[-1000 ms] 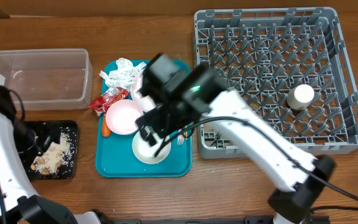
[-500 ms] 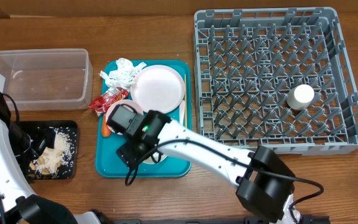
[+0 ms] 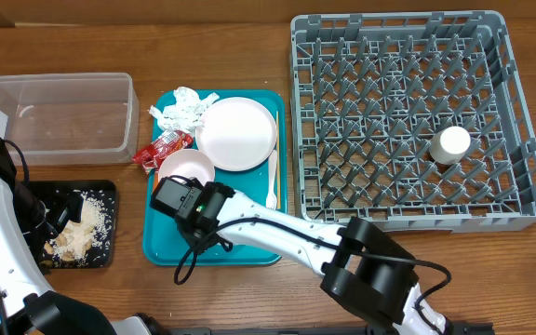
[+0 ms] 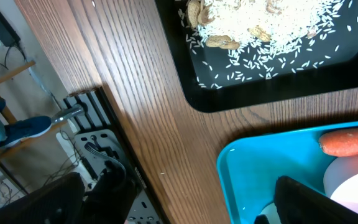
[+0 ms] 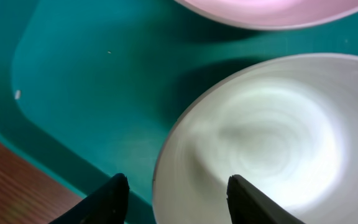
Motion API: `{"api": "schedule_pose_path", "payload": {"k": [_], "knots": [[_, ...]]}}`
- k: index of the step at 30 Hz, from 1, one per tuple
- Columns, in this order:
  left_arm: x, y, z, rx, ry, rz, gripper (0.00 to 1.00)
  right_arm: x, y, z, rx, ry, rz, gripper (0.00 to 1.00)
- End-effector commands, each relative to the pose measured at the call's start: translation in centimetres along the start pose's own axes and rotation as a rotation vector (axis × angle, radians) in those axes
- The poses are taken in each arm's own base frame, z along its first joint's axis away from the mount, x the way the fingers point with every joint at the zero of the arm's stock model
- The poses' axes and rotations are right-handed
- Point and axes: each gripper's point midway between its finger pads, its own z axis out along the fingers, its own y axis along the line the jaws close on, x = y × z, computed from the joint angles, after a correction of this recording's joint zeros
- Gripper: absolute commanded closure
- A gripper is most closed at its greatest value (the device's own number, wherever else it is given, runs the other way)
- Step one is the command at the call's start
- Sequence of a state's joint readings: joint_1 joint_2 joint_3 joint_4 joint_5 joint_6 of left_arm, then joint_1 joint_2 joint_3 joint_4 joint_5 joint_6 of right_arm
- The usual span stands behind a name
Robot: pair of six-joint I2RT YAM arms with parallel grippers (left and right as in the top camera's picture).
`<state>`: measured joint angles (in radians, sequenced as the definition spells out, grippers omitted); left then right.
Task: Sort waste into correct bins and load items into the dishwasher rack
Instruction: 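Grasp the white bowl rim with the right gripper and lift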
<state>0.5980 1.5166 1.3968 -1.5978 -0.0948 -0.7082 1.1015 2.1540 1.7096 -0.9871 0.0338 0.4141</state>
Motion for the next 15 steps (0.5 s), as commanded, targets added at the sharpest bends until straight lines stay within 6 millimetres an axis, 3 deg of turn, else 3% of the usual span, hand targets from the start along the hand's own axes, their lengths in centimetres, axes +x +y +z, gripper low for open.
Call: {"api": "schedule_pose_path", "payload": {"k": [1, 12, 15], "knots": [[-0.4, 0.3, -0.7, 0.004, -0.035, -0.028, 0.00, 0.1, -0.4, 0.8, 0.023, 0.005, 0.011, 0.53], [-0.4, 0.3, -0.7, 0.004, -0.035, -0.027, 0.00, 0.4, 0.4, 0.8, -0.027, 0.031, 0.039, 0.95], [-0.4, 0.3, -0.7, 0.004, -0.035, -0.027, 0.00, 0.1, 1.1, 0.2, -0.108, 0.056, 0.060, 0.96]]}}
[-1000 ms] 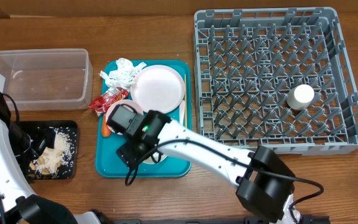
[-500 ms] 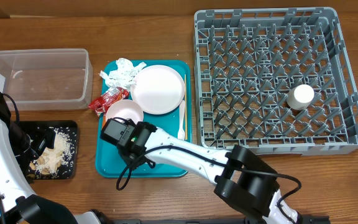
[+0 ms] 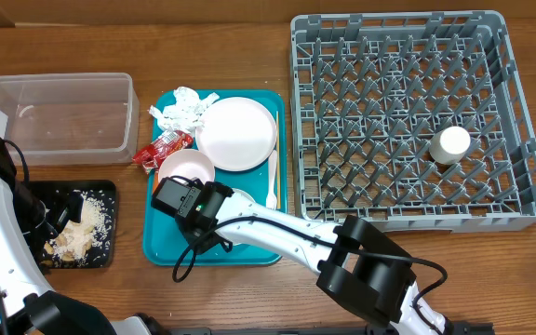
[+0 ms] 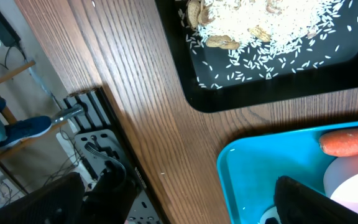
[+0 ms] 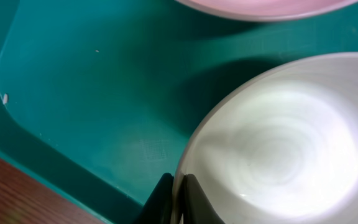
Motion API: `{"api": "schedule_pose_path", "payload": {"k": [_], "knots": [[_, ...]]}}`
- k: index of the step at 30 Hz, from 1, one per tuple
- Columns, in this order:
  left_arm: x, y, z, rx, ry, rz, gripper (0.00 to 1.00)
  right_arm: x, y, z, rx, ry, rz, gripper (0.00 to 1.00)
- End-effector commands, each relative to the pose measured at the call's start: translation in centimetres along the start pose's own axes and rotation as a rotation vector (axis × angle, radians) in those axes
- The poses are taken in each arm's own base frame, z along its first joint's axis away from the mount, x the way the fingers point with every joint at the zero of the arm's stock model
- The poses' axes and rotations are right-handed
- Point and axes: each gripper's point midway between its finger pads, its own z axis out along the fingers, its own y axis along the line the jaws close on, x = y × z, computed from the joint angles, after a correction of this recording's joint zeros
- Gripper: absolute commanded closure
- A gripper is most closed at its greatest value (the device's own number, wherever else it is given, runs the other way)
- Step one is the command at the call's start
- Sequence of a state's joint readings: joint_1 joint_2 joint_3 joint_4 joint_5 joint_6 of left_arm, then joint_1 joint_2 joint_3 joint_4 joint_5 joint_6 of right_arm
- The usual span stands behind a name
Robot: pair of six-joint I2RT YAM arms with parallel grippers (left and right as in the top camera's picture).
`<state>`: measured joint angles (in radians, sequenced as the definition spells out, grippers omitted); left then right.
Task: Sort waste into correct bins and load items into the dishwasher rack
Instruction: 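Grasp the white bowl rim with the right gripper and lift, then carry the white bowl right to the rack's upper right area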
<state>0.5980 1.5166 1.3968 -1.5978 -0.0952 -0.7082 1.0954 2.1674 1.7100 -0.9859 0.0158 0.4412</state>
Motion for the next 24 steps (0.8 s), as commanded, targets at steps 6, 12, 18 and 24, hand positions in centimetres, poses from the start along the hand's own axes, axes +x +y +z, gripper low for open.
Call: {"api": "schedule_pose_path", "payload": {"k": [6, 12, 18, 24], "knots": [[-0.7, 0.6, -0.7, -0.011, -0.048, -0.027, 0.00, -2.9, 0.6, -7.2, -0.207, 0.007, 0.083, 0.96], [-0.7, 0.6, -0.7, -0.013, -0.049, -0.028, 0.00, -6.1, -4.0, -21.3, -0.311, -0.268, 0.083, 0.96], [-0.7, 0.6, -0.7, -0.013, -0.049, -0.028, 0.00, -5.6, -13.9, -30.6, -0.385, -0.467, 0.164, 0.96], [-0.7, 0.6, -0.7, -0.013, -0.049, -0.027, 0.00, -4.4, -25.7, -35.2, -0.640, -0.643, 0.217, 0.96]]}}
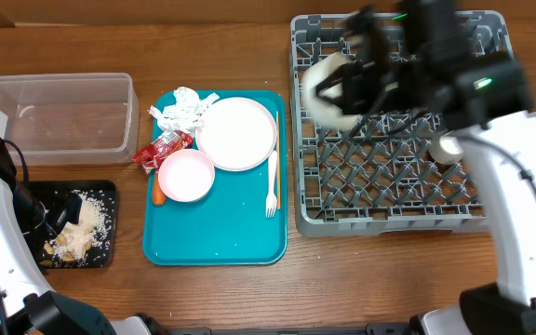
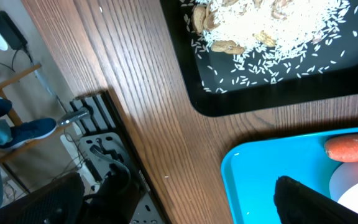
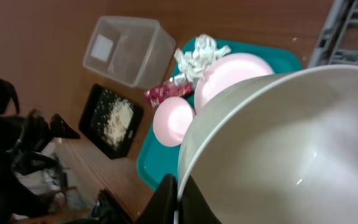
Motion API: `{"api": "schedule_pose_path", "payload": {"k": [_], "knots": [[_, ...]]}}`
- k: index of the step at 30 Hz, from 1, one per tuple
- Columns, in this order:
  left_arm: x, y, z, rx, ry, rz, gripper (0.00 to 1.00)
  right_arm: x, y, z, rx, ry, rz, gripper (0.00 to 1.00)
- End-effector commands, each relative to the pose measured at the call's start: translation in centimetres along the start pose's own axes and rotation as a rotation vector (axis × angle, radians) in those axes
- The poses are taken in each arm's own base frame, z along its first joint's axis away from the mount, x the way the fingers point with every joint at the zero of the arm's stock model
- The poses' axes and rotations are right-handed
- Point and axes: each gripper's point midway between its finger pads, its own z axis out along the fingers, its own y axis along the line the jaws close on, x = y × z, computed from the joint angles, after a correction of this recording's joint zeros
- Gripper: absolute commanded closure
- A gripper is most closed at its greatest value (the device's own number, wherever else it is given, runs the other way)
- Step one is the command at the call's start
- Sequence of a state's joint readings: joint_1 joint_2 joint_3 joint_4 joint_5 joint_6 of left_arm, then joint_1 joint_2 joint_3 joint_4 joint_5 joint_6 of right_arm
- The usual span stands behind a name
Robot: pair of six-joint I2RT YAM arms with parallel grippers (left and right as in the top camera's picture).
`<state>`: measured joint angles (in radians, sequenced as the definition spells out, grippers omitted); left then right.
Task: Sort waste into correct bins and load items into the dishwasher rack
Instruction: 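Carry the white bowl right to the rack's upper right area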
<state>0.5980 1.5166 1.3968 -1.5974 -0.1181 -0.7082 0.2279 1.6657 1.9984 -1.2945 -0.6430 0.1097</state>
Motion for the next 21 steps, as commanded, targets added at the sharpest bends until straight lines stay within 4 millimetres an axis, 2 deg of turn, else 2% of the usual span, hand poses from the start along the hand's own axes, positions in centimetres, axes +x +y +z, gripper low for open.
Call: {"api": "schedule_pose_path", "payload": {"k": [1, 5, 10, 12, 16, 21], "knots": [[-0.4, 0.3, -0.7, 0.004, -0.033, -0.028, 0.00, -2.0, -3.0, -3.5, -0.223, -0.078, -0.007, 0.96], [-0.4, 0.3, -0.7, 0.004, -0.034, -0.028, 0.00, -3.2, -10.4, -5.9, -0.309, -0.171, 0.104, 0.96], [-0.4, 0.3, -0.7, 0.004, -0.034, -0.028, 0.00, -4.1, -15.3, -7.4, -0.481, -0.277, 0.153, 0.96], [-0.4, 0.3, -0.7, 0.004, -0.034, -0.028, 0.00, -4.0, -17.6, -6.1, -0.495, -0.271, 0.194, 0.96], [-0.4, 0.3, -0.7, 0.004, -0.033, -0.028, 0.00, -3.6, -20.9, -3.7, -0.509, -0.247, 0.257, 0.96], [-0.5, 0.2, -0.7, 0.008, -0.036, -0.029, 0.00, -3.6, -22.7, -2.5, -0.508, -0.252, 0.245, 0.96]]}}
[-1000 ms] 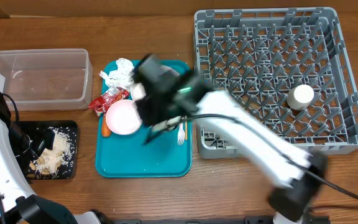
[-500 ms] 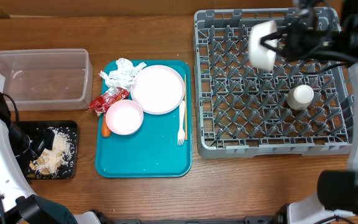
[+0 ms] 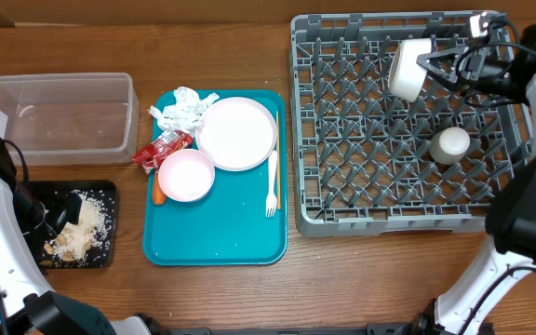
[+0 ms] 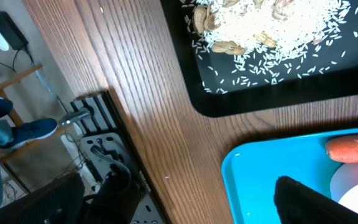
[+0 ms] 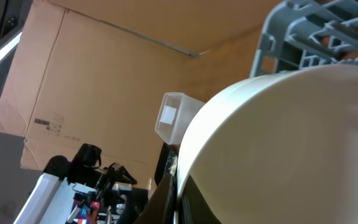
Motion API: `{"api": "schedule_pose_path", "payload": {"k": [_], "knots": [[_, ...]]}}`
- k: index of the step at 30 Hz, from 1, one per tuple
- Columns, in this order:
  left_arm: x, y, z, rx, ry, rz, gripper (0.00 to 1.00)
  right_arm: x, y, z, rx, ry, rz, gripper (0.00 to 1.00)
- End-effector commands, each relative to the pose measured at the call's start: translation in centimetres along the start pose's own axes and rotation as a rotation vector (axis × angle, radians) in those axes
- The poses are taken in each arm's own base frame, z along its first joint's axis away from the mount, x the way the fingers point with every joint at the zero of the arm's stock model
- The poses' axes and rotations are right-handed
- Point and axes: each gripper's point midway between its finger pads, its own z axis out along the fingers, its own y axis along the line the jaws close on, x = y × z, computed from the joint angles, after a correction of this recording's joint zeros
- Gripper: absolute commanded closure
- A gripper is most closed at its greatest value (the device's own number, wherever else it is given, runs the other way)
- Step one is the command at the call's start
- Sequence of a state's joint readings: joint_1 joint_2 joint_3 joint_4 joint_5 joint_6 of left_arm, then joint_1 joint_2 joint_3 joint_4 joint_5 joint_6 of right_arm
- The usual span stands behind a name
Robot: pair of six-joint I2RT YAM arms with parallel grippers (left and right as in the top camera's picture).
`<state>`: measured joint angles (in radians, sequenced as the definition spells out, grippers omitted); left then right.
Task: Sort waste into correct bins and load items into the dishwasher rack
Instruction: 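Carry the white bowl right to the rack's upper right area, then lower the white bowl upside down into the rack and open the gripper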
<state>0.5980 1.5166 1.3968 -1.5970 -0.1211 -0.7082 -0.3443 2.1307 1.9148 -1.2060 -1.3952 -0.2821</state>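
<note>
My right gripper (image 3: 426, 65) is shut on the rim of a white bowl (image 3: 405, 67), held tipped on its side above the back of the grey dishwasher rack (image 3: 298, 121). In the right wrist view the bowl (image 5: 278, 143) fills the frame, its rim pinched between the fingers (image 5: 166, 193). A white cup (image 3: 452, 144) stands in the rack. My left gripper (image 4: 179, 208) is open and holds nothing, by the black tray (image 4: 185, 74) of rice and peanuts. In the overhead view it (image 3: 45, 219) sits at the far left.
The teal tray (image 3: 217, 233) carries a pink bowl (image 3: 186, 175), pale plate (image 3: 236, 133), fork (image 3: 272, 181), crumpled paper (image 3: 180, 109), red wrapper (image 3: 163, 147) and a carrot (image 4: 353, 148). A clear bin (image 3: 59, 116) stands at the back left.
My right gripper has moved the white bowl from over the rack's back left to over its back middle, farther right. The left arm has not moved.
My right gripper stood open around the white bowl's rim on the teal tray. Then it was shut on that rim. Later the bowl was off the tray and above the rack's left side, and now it hangs over the rack's back.
</note>
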Motion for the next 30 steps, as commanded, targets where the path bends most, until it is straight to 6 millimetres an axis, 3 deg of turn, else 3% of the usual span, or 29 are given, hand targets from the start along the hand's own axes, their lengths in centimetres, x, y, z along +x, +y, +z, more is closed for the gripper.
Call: {"api": "schedule_pose_path", "payload": {"k": [1, 5, 7, 23, 30], "knots": [[-0.4, 0.1, -0.7, 0.015, -0.030, -0.029, 0.00, -0.3, -0.8, 0.2, 0.001, -0.002, -0.029, 0.96], [-0.4, 0.0, -0.7, 0.016, -0.031, -0.030, 0.00, 0.3, -4.4, -0.1, 0.187, 0.035, -0.019, 0.96], [-0.5, 0.0, -0.7, 0.018, -0.033, -0.030, 0.00, 0.4, -5.0, -0.2, 0.220, 0.042, -0.018, 0.96], [-0.5, 0.0, -0.7, 0.019, -0.034, -0.030, 0.00, 1.2, -6.3, 0.4, 0.157, 0.025, -0.033, 0.96], [-0.5, 0.0, -0.7, 0.020, -0.034, -0.030, 0.00, 0.6, -6.8, 0.0, 0.168, -0.003, 0.045, 0.96]]}}
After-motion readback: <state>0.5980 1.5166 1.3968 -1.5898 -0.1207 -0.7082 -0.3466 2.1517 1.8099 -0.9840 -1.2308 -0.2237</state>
